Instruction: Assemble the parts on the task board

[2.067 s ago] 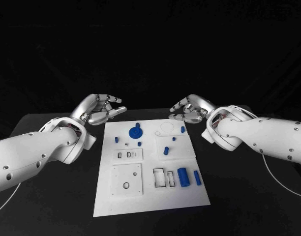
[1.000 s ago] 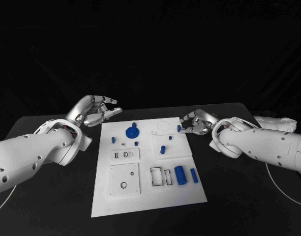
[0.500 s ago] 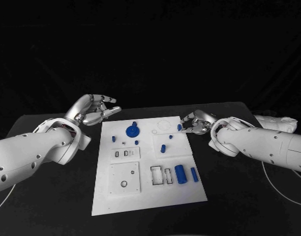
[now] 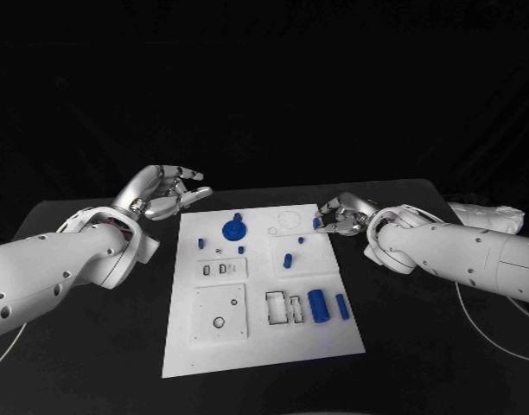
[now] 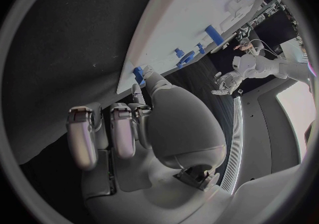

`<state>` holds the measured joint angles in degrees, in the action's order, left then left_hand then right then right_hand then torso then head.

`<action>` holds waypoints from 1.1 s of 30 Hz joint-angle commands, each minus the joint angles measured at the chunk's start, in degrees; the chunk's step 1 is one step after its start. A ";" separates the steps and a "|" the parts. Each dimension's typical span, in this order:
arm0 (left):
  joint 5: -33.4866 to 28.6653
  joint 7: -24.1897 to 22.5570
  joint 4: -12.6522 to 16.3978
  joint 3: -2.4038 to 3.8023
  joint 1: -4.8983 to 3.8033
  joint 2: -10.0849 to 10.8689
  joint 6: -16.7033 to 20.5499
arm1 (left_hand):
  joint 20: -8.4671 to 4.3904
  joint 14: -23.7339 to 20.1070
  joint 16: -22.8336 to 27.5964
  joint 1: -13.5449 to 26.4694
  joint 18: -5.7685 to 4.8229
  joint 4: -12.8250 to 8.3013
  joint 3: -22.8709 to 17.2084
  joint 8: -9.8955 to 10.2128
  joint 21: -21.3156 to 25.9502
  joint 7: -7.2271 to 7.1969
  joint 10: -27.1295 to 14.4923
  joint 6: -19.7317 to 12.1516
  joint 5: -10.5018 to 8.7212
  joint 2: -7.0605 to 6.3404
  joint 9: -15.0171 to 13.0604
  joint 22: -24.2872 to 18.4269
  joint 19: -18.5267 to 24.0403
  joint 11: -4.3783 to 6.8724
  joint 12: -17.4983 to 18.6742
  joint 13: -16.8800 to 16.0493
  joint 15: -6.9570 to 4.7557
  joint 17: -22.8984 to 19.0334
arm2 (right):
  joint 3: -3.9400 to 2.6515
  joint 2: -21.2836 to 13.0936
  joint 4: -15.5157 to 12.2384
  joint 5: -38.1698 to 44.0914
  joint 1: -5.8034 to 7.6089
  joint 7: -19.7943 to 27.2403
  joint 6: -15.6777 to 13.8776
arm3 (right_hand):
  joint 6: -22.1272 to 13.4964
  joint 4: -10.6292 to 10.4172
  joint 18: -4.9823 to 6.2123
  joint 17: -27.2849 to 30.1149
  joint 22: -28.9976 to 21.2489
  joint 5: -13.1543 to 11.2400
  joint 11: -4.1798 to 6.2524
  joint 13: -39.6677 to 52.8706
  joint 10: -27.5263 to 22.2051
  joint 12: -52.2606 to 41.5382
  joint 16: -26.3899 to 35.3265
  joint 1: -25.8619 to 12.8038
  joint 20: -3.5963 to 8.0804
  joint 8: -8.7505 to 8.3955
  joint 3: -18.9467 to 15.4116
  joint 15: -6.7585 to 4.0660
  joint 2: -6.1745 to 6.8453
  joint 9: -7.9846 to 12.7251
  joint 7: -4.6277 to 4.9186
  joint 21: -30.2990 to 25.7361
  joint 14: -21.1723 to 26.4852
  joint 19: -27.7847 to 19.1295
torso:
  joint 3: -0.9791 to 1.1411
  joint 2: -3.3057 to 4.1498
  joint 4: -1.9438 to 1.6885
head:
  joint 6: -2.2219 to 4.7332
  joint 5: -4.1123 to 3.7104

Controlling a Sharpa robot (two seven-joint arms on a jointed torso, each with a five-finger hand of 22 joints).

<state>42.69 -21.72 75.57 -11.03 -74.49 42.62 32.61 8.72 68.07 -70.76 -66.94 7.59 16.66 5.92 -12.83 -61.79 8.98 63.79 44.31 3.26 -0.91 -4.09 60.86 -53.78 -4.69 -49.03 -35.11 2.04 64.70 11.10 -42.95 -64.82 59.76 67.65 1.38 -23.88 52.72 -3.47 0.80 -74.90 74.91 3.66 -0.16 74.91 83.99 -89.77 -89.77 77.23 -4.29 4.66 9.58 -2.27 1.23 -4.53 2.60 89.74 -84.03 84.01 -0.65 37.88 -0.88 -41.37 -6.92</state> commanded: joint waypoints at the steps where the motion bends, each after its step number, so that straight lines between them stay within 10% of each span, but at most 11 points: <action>1: 0.04 -0.60 0.19 0.04 -0.03 0.00 -0.38 | 0.08 -0.14 0.05 -0.16 0.34 0.01 0.22 0.34 0.23 -0.09 0.44 0.36 -0.29 0.55 0.08 0.05 -0.02 0.01 0.29 0.05 -0.04 0.05 | -0.01 0.12 0.14 0.24 -0.04 -0.14 0.97 | 0.66 0.02 -0.80 -15.10 15.09 0.22 0.39 15.09 6.01 -0.23 -0.23 0.60 0.39 0.33 -0.17 -0.39 -0.26 -0.10 0.08 0.26 -5.97 5.99 | 0.01 -0.03 0.03 | 0.09 0.03; 33: 0.04 -0.57 0.53 0.05 -0.04 0.46 -0.25 | 0.08 -0.14 0.05 -0.16 0.34 0.01 0.22 0.34 0.23 -0.09 0.44 0.36 -0.29 0.55 0.08 0.05 -0.02 0.01 0.29 0.05 -0.04 0.05 | -0.01 0.89 0.51 0.99 -0.04 -1.53 1.18 | 4.46 -0.38 -0.80 -15.10 15.09 0.14 0.50 15.09 6.01 -0.23 -0.23 1.12 0.61 1.39 -0.37 -0.58 -1.16 -0.51 0.31 0.26 -5.97 5.99 | 0.09 0.00 0.06 | 0.10 0.32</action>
<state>42.69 -21.71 75.95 -11.03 -74.49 43.16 32.63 8.72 68.07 -70.76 -66.94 7.59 16.66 5.92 -12.83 -61.79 8.98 63.79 44.31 3.26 -0.91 -4.09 60.85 -53.78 -4.69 -49.03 -35.11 2.04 64.69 11.08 -42.08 -64.30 59.91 67.66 0.47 -23.37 56.71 -3.64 0.81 -74.94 74.94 3.66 -0.17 74.93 83.99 -89.78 -89.76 78.06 -3.88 5.74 9.41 -2.47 0.40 -4.98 2.90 89.74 -83.82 84.00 -0.59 37.90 -0.80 -41.27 -6.58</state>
